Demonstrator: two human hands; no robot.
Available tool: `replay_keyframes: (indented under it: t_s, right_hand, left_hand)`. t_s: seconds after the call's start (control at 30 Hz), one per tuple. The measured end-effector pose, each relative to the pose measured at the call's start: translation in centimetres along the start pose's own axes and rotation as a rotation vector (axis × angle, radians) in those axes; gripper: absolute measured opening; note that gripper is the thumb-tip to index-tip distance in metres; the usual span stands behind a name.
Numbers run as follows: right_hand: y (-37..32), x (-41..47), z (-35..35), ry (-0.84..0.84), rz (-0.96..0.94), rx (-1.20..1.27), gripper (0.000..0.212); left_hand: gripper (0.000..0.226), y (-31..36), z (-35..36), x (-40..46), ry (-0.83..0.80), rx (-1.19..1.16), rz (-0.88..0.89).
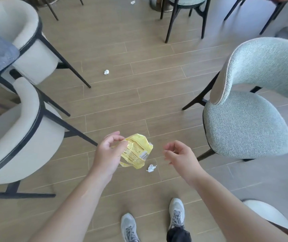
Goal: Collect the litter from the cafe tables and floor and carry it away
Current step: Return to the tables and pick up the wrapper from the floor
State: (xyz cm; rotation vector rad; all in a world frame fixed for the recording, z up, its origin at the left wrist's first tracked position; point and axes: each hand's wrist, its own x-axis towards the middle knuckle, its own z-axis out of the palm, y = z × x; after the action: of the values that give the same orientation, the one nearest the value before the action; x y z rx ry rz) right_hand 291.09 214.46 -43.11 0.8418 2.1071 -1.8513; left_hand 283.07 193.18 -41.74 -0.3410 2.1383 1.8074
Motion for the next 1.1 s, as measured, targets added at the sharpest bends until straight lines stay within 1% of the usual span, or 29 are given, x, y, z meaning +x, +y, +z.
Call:
replay_keyframes:
  t_s: [0.13,0.27,0.33,0.4,0.5,0.8,0.87,0.93,1.0,1.1]
  right_hand:
    - [4.2,4.4,-0.1,-0.021,0.043,-0.007,0.007]
    - [9.7,9.1,0.9,-0.023,0.072,-0.036,0.009]
    - [13.0,11.6,1.7,-0.040,0.081,-0.052,0.009]
    - [16.6,14.2,2.8,-0.048,0.088,-0.060,0.010]
    - [22.3,17.9,4.4,-0.050,0.105,-0.068,0.011]
    - [38.9,27.9,8.5,-0.094,0.110,-0.148,0.011]
    - [42.1,30.5,9.1,-0.128,0.089,-0.271,0.011]
    - [45.1,33.0,9.5,-0.195,0.051,-0.496,0.010]
    - [47.8,35.5,9.8,-0.260,0.022,-0.674,0.015]
    - [51.0,38.9,10.0,-0.305,-0.012,-0.828,0.023]
  left_hand:
    - [0.008,-3.6,2.2,3.2,0.021,-0.042,-0.048]
    - [0.010,-9.1,4.3,6.5,0.028,-0.043,-0.096]
    - [0.014,-12.7,5.1,8.3,0.035,-0.035,-0.111]
    - [0.009,-16.7,5.8,10.3,0.038,-0.032,-0.117]
    - [0.016,-23.1,6.7,13.3,0.063,-0.024,-0.140]
    - [0.013,-39.0,8.7,21.0,0.112,-0.078,-0.207]
    - [0.013,-41.7,9.1,22.8,0.132,-0.106,-0.220]
    - [0.014,-44.0,9.4,24.5,0.162,-0.136,-0.239]
    - [0.015,-45.9,9.7,26.0,0.189,-0.152,-0.259]
    - [0.016,-48.0,9.7,27.3,0.203,-0.188,-0.295]
